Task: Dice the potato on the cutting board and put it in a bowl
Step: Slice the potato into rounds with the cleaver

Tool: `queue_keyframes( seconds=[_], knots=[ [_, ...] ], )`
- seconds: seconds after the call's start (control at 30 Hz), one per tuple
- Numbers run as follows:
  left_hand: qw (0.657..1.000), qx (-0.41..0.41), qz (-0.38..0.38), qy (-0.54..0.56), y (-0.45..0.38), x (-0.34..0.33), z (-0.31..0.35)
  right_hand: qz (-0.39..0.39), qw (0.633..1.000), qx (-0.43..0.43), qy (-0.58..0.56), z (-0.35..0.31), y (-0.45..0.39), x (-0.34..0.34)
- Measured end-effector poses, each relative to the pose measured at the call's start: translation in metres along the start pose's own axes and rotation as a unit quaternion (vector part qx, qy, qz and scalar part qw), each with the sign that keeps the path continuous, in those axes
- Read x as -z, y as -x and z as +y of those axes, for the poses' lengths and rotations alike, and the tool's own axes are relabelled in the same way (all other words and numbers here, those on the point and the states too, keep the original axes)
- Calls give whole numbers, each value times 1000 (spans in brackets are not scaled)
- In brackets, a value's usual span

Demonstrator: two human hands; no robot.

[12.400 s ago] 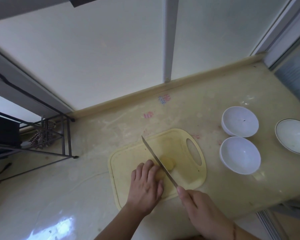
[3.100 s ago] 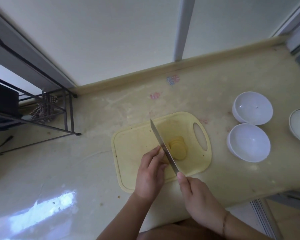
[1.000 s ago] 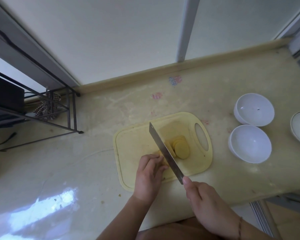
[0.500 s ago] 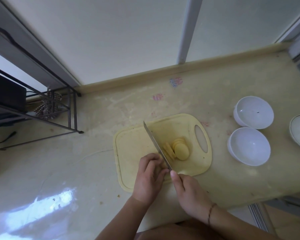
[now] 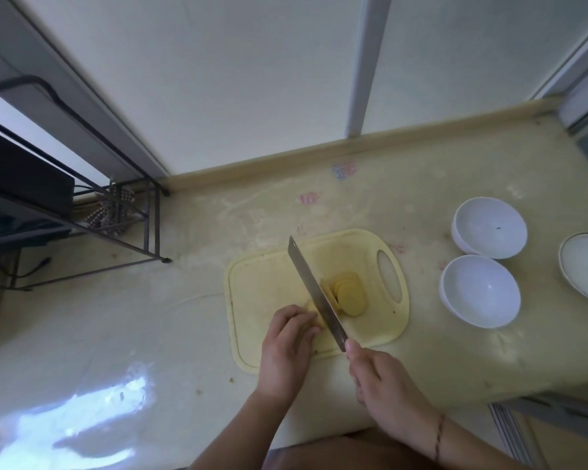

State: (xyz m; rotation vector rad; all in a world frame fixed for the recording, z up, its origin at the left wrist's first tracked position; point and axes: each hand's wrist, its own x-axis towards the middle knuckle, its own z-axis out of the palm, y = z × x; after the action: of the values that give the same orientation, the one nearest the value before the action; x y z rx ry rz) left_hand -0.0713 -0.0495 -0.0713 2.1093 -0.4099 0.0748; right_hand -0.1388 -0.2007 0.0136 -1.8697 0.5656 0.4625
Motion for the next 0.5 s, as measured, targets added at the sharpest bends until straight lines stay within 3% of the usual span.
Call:
queue_keyframes(
  seconds=[0.23,0.5],
  knots=[
    [997,69,26,22,0,-3,5,-6,999,14,28,-8,14,7],
    [995,84,37,38,-1,-4,5,-8,999,1,46,-15,16,5]
  ],
)
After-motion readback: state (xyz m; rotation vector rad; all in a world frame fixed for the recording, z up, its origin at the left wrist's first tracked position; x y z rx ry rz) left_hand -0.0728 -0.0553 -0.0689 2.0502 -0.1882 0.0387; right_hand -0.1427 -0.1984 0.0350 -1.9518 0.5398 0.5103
